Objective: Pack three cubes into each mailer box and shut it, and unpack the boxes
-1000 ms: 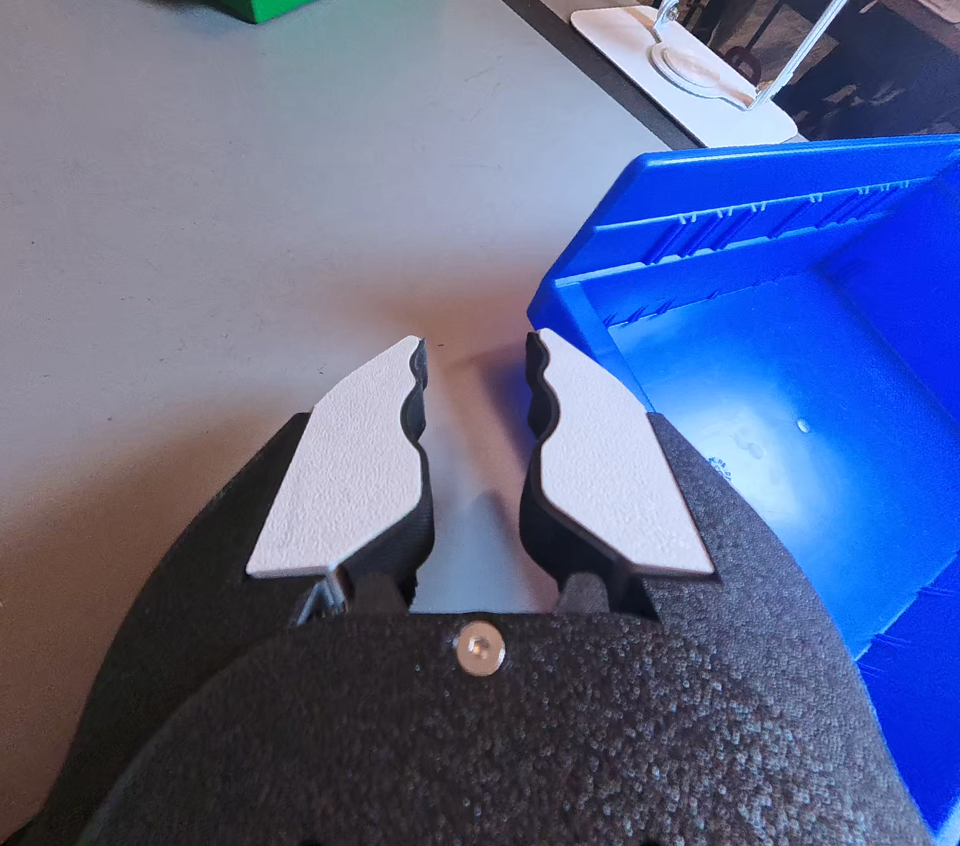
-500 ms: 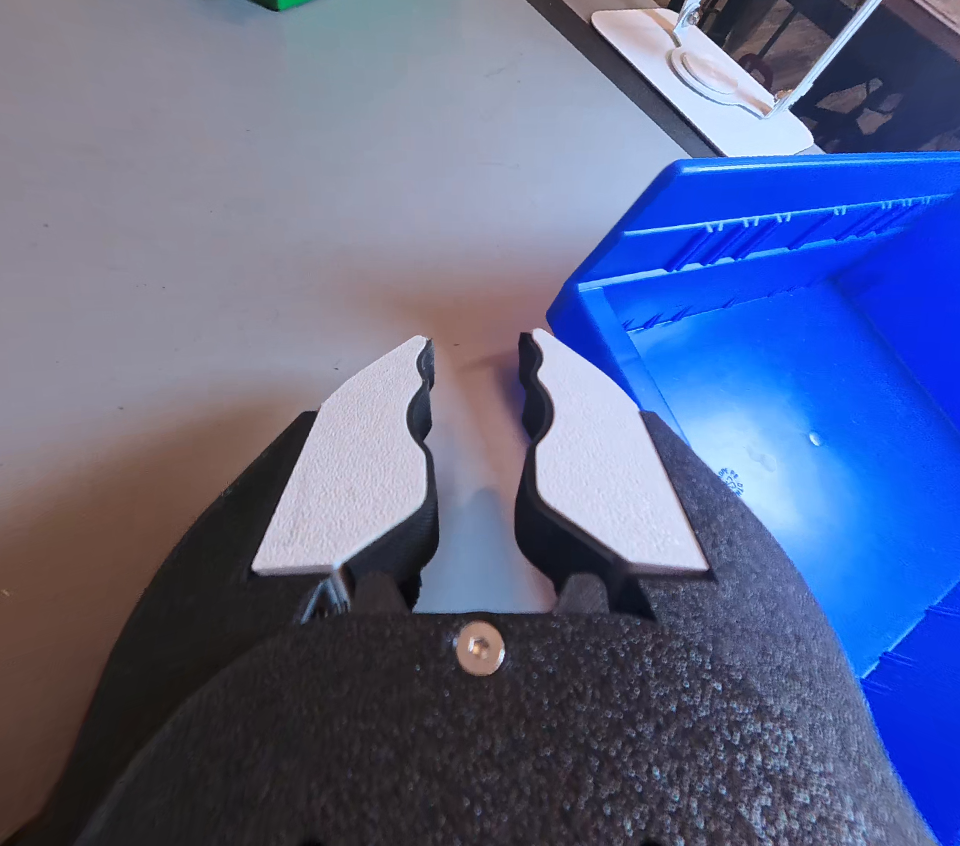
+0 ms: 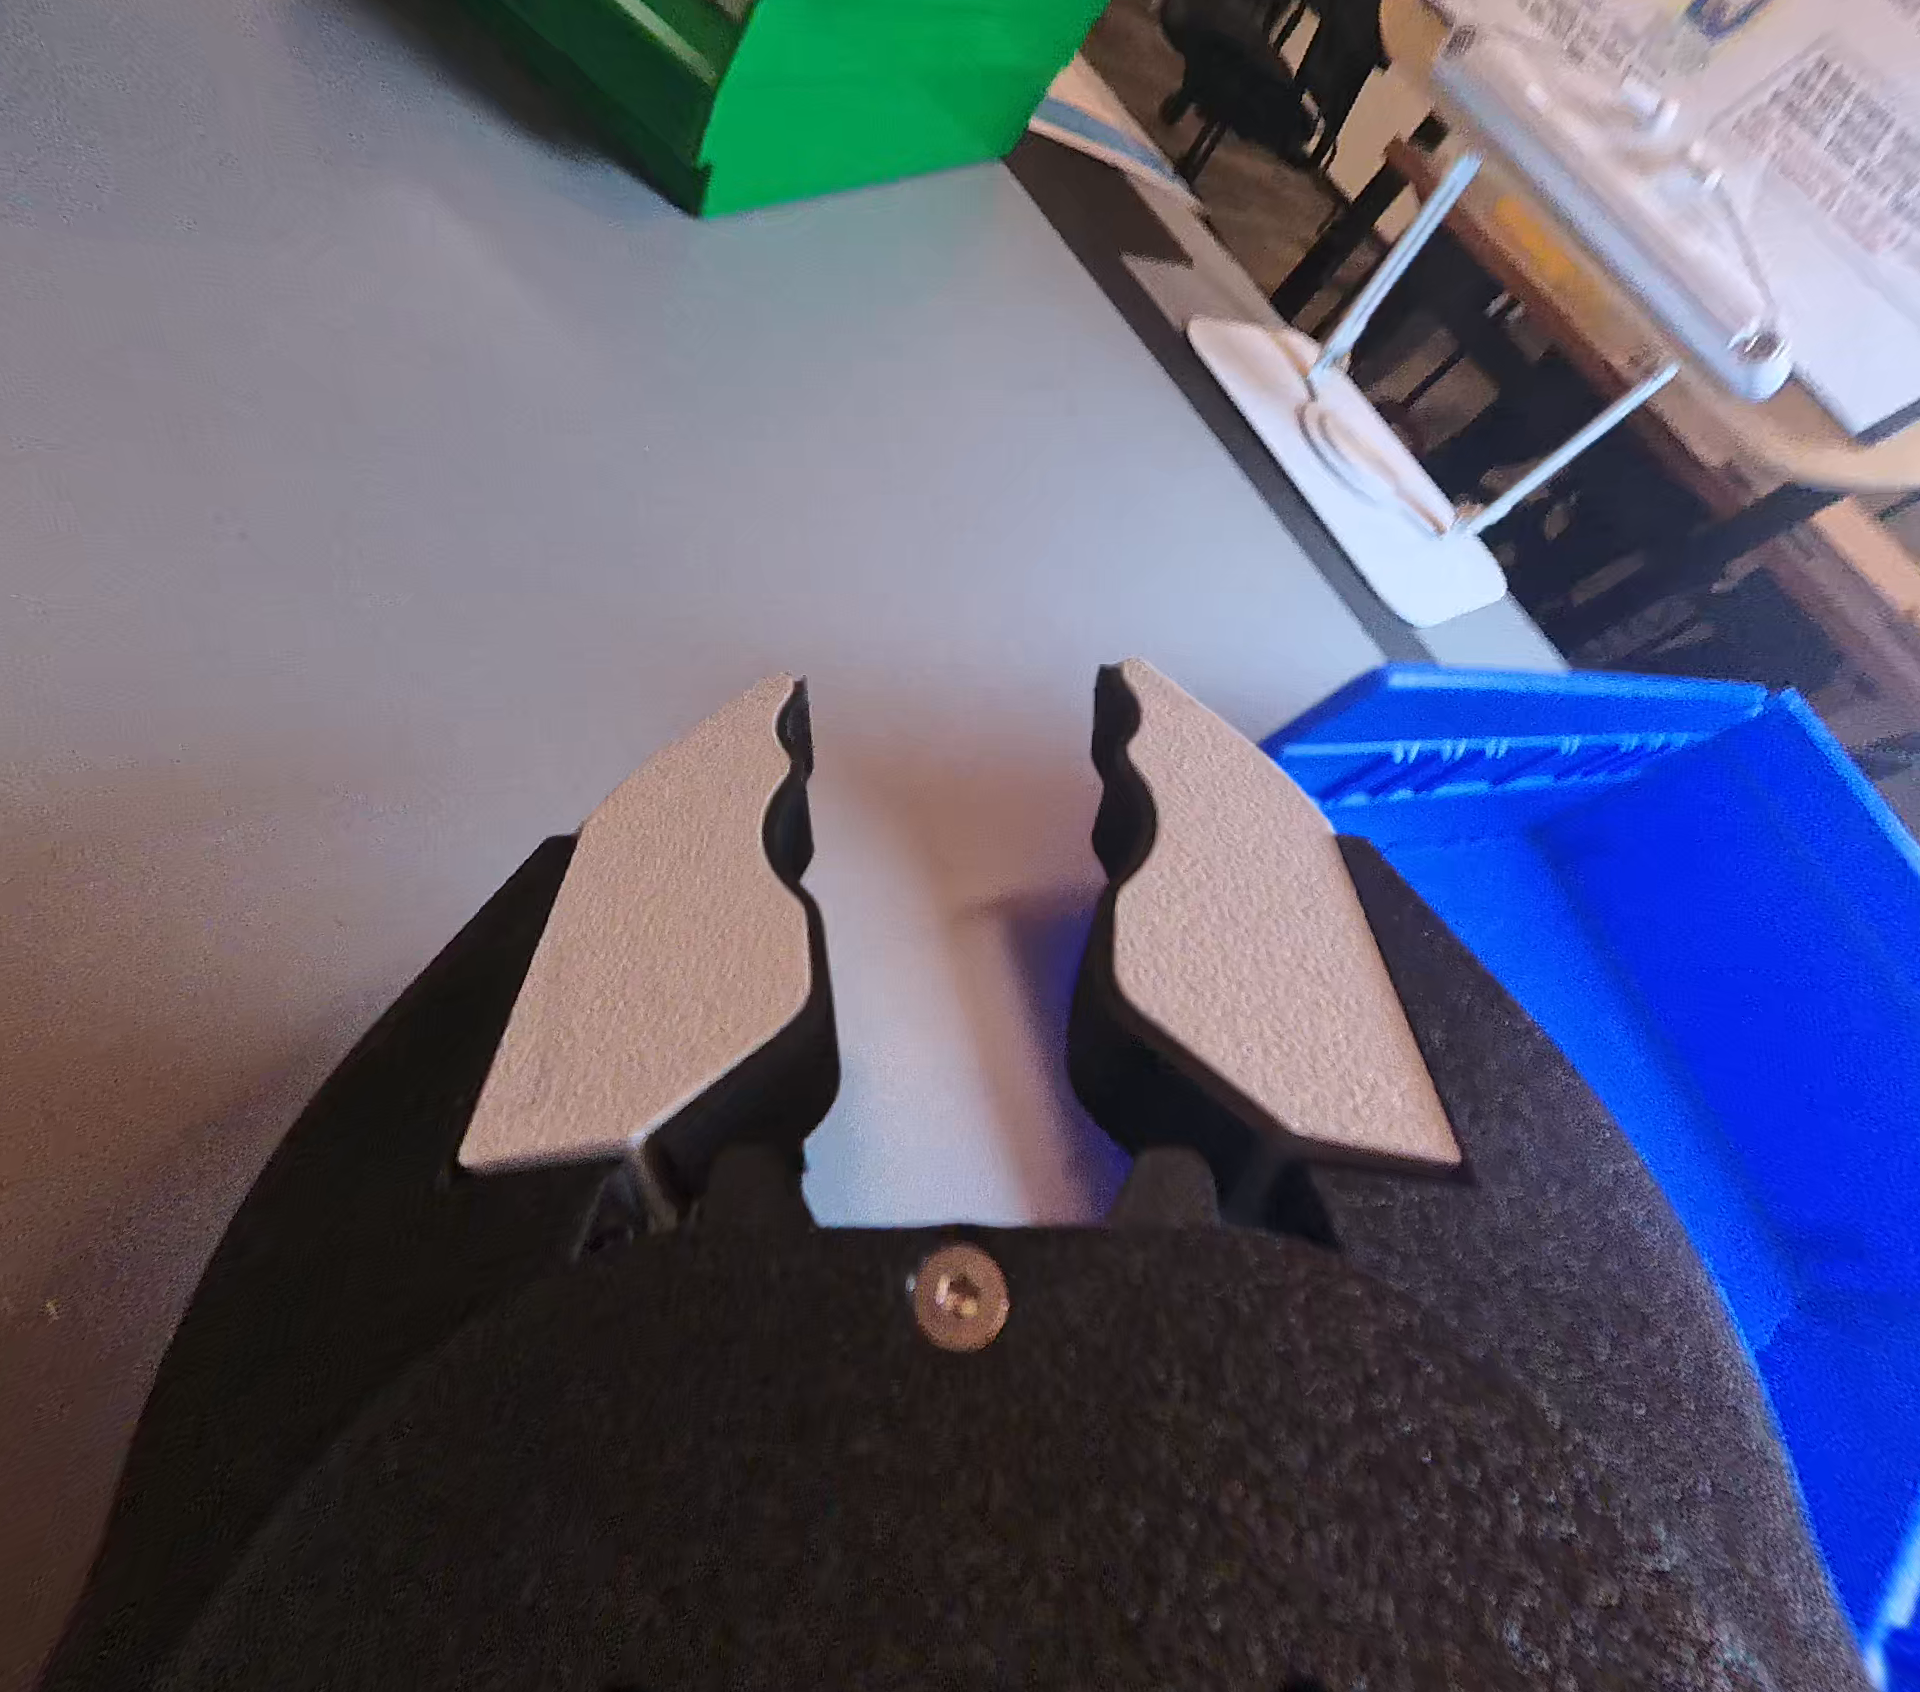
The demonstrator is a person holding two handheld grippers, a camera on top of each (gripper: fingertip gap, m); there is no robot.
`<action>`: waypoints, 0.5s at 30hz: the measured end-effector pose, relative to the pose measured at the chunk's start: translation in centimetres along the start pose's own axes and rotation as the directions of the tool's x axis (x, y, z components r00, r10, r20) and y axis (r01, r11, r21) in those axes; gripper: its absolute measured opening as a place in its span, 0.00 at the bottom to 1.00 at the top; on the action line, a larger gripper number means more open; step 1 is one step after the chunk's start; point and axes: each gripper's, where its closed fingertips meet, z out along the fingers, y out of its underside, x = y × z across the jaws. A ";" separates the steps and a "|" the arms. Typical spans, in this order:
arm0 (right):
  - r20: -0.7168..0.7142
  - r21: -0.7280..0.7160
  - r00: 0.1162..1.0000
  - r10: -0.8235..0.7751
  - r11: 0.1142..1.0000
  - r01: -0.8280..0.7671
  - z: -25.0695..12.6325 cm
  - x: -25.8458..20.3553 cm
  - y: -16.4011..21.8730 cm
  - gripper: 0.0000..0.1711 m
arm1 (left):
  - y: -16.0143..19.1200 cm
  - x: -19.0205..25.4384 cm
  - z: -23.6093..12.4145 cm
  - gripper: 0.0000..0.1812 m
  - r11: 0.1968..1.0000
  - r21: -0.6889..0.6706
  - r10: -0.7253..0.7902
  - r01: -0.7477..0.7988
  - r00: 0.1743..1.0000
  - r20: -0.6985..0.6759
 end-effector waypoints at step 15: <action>-0.018 0.169 0.847 -0.531 0.833 0.526 -2.0 -4.6 -10.1 0.49 | -4.5 10.7 11.6 0.67 0.958 -0.224 0.038 -0.180 0.852 -0.523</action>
